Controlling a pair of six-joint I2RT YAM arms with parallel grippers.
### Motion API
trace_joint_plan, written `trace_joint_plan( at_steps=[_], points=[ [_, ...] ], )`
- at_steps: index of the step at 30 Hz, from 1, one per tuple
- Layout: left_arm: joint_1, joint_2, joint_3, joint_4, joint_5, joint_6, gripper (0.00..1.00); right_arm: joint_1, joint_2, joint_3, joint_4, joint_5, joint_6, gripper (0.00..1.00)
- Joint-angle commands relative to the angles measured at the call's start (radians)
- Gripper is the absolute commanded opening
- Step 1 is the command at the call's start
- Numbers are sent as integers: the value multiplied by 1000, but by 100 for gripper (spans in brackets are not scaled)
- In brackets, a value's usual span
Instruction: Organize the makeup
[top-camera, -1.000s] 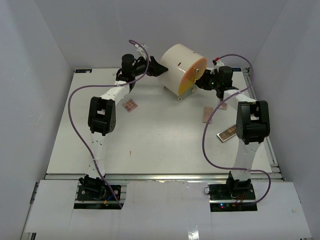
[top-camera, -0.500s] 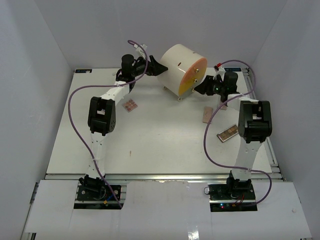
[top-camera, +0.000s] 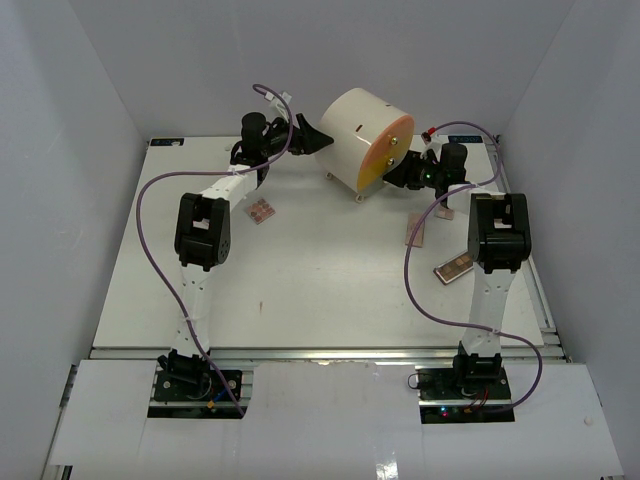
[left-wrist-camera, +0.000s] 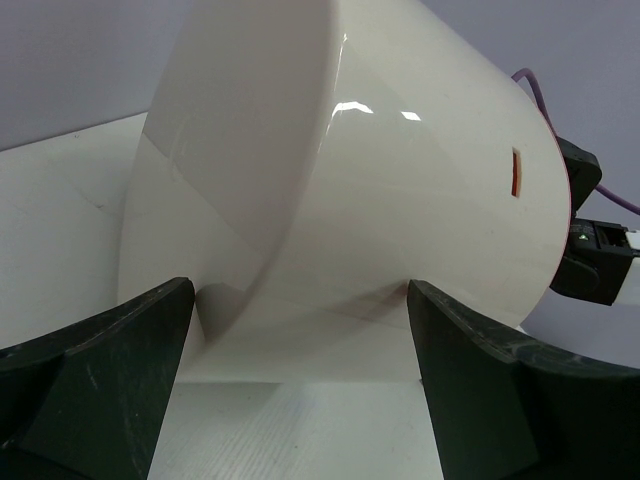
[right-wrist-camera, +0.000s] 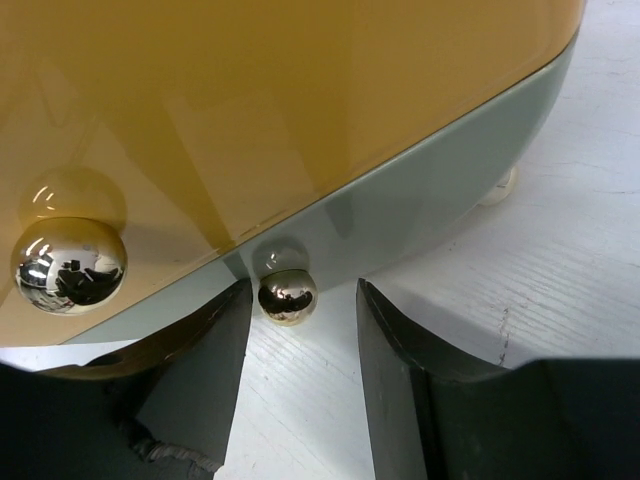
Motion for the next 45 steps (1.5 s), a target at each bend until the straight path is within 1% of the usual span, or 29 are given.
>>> trace_joint_plan(
  at_steps=[1, 5, 14, 17, 34, 45],
  points=[
    [1, -76, -14, 32, 18, -7, 98, 2, 11, 49, 59, -31, 27, 49],
    [1, -75, -19, 39, 14, -15, 98, 3, 26, 55, 63, -40, 48, 46],
    [0, -77, -30, 55, 6, -35, 98, -2, 13, 28, 64, -61, 43, 28],
    [1, -78, -27, 54, -4, -41, 98, -12, -6, 3, 64, -70, 35, 26],
    [1, -87, -27, 38, -64, -54, 98, -138, -175, -241, 40, -139, -57, 23],
    [5, -97, -32, 15, -76, -41, 98, -165, -230, -302, 25, -151, -80, 24]
  ],
)
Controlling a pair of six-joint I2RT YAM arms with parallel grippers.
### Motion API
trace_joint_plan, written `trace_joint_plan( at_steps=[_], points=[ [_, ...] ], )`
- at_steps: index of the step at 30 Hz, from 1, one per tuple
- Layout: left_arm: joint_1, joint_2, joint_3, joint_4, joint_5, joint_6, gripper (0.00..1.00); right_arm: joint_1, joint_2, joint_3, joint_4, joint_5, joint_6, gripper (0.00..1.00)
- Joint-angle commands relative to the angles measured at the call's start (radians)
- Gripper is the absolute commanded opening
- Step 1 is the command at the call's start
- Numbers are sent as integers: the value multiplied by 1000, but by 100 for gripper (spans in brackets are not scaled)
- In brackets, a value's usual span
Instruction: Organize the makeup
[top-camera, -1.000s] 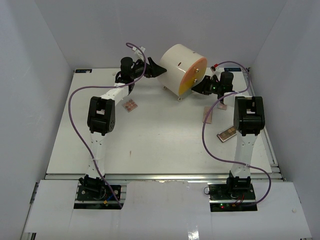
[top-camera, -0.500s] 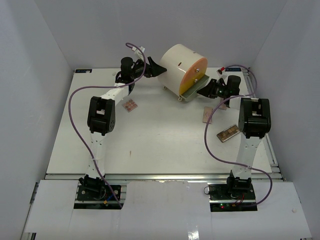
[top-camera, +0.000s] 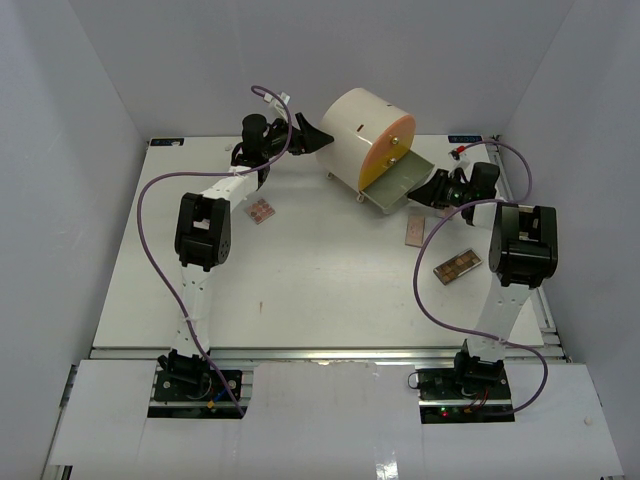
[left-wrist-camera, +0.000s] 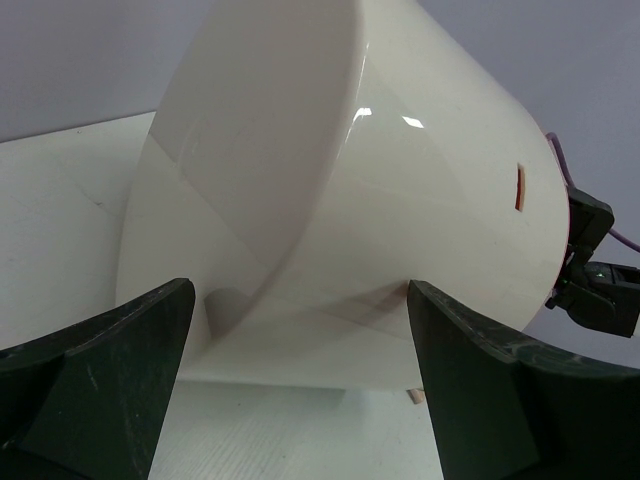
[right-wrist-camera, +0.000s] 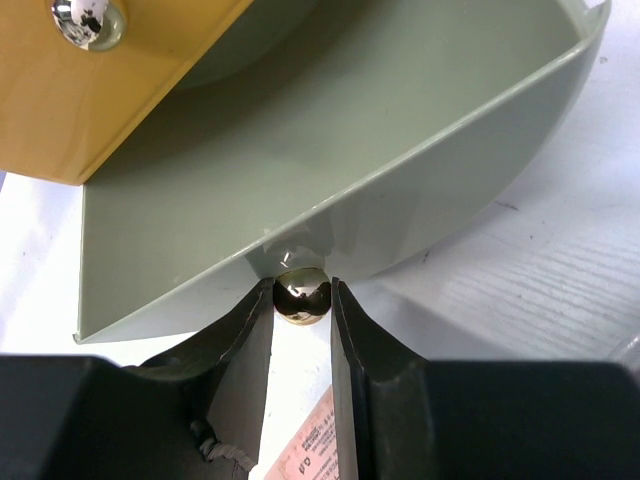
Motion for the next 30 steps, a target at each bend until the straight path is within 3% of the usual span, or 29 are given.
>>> trace_joint_plan(
  at_steps=[1, 8, 15, 19, 24, 30],
  points=[
    [6, -93, -11, -9, -28, 11, 98, -16, -63, -24, -7, -7, -28, 24],
    [9, -101, -14, -14, -30, 10, 98, -26, -83, -37, -8, -12, -29, 31],
    [9, -127, -16, -21, -41, 7, 98, -26, -127, -44, -39, -9, -59, 54],
    [15, -157, -19, -25, -54, 7, 98, -26, -202, -75, -78, 8, -124, 61],
    [27, -210, -25, -34, -65, 8, 98, -26, -318, -122, -156, 42, -206, 63],
    [73, -316, -71, -91, -71, 61, 98, -23, -429, -144, -380, 146, -340, 64]
  ],
)
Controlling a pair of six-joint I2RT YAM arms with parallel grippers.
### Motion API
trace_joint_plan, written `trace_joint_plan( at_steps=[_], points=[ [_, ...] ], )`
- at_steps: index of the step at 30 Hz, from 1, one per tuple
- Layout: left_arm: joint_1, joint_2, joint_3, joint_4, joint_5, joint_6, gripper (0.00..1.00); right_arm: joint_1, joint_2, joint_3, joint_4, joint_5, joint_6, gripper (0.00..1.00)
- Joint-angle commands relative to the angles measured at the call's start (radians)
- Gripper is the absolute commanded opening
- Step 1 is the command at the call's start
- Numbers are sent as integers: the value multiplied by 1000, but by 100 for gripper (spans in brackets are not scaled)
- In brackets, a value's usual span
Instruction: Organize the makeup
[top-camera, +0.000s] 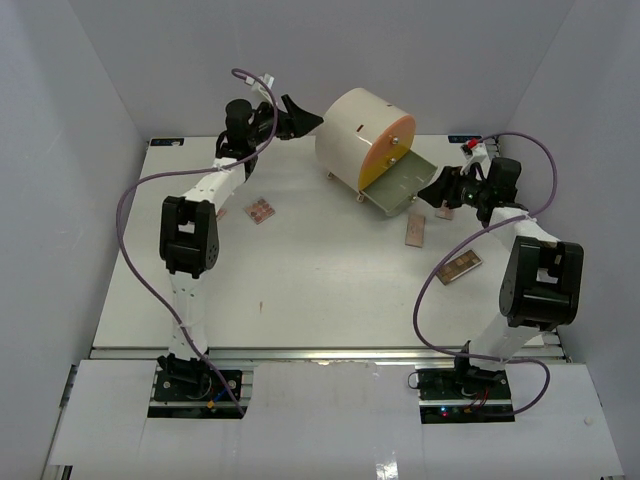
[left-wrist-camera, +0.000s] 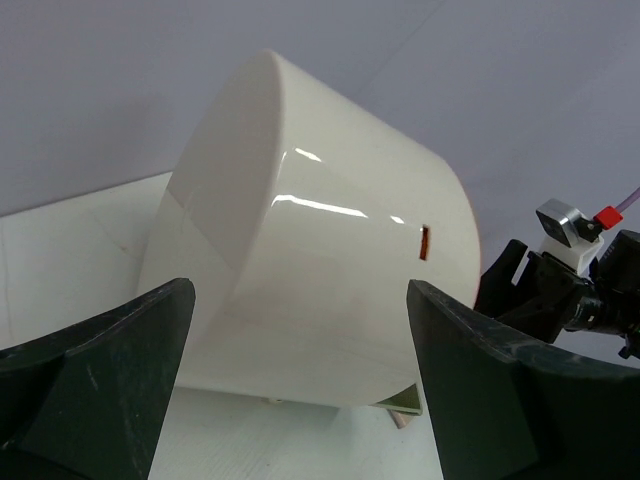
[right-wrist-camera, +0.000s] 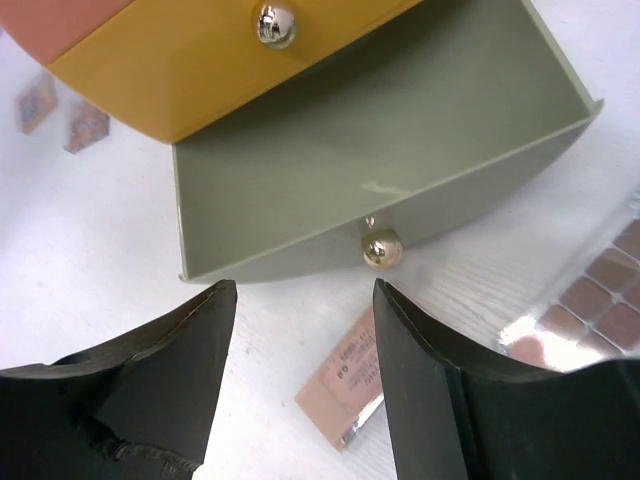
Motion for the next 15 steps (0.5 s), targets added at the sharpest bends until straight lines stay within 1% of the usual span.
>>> trace_joint_plan(
  at_steps=[1, 4, 7, 10, 13, 15],
  points=[
    [49, -199, -44, -53, -15, 59, 98, 3, -92, -34, -191, 108, -152, 65],
    [84, -299, -155, -85, -35, 96, 98, 42, -135, -61, -296, 229, -206, 69],
    [95, -406, -319, -108, -70, 133, 98, 90, -168, -99, -316, 360, -230, 75],
    [98, -538, -445, -166, -110, 194, 98, 183, -166, -121, -298, 494, -190, 81],
    [100, -650, -558, -248, -155, 248, 98, 248, -120, -101, -291, 727, -95, 85],
    [103, -702, -647, -285, -166, 277, 98, 265, -70, -68, -313, 794, -43, 86]
  ],
)
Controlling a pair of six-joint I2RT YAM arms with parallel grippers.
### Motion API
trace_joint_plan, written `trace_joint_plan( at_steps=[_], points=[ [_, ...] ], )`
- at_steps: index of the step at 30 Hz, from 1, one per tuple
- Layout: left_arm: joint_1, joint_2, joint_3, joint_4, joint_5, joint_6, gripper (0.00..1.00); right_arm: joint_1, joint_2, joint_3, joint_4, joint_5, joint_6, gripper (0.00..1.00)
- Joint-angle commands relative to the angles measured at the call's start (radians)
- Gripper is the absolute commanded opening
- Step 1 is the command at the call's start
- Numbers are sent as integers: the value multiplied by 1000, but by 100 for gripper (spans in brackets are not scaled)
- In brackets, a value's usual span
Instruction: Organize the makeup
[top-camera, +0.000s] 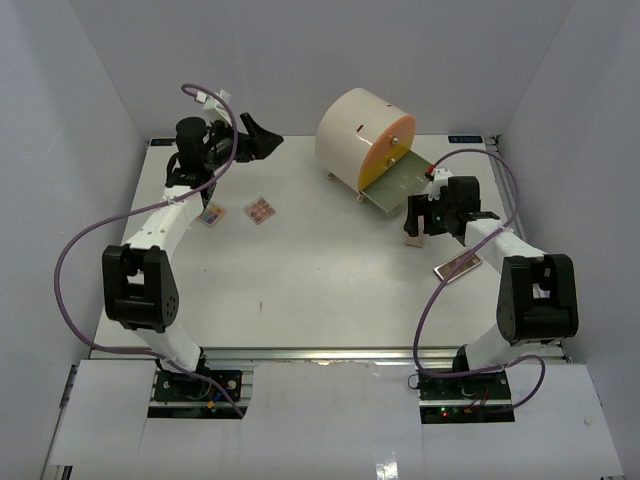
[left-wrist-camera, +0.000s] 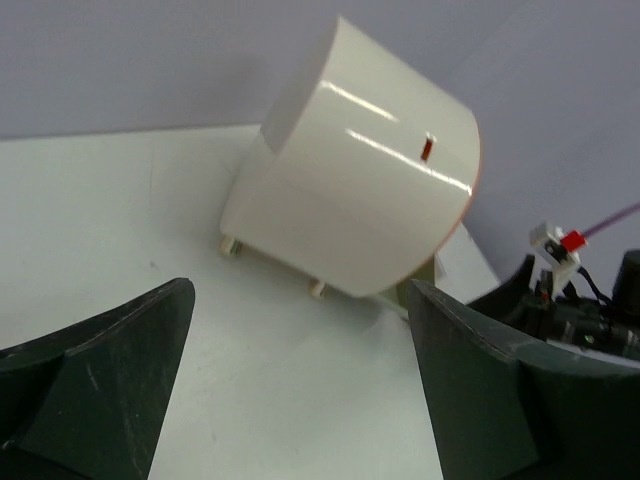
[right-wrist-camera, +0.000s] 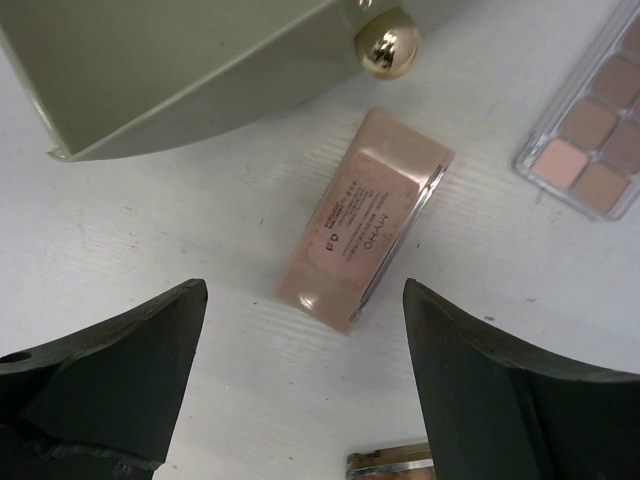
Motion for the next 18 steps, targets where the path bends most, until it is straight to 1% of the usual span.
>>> trace_joint_plan(
  at_steps=[1, 6, 9, 12, 15, 18],
  points=[
    [-5, -185, -173, -118, -70, 111, 98, 54, 76, 51, -24, 276, 111, 87],
    [-5, -429, -428, -51, -113, 132, 98, 71, 122, 47, 2, 321, 172, 89],
    [-7, -495, -524, -54, -132, 162, 98, 81, 137, 39, 19, 343, 191, 90],
    [-7, -513, -553, -87, -125, 177, 98, 87, 161, 49, 18, 338, 196, 88],
    [-7, -515, -545, -105, -107, 179, 98, 90, 185, 58, 20, 323, 205, 85],
    [-6, -522, -546, -104, -108, 182, 98, 90, 192, 67, 25, 316, 214, 84]
  ],
)
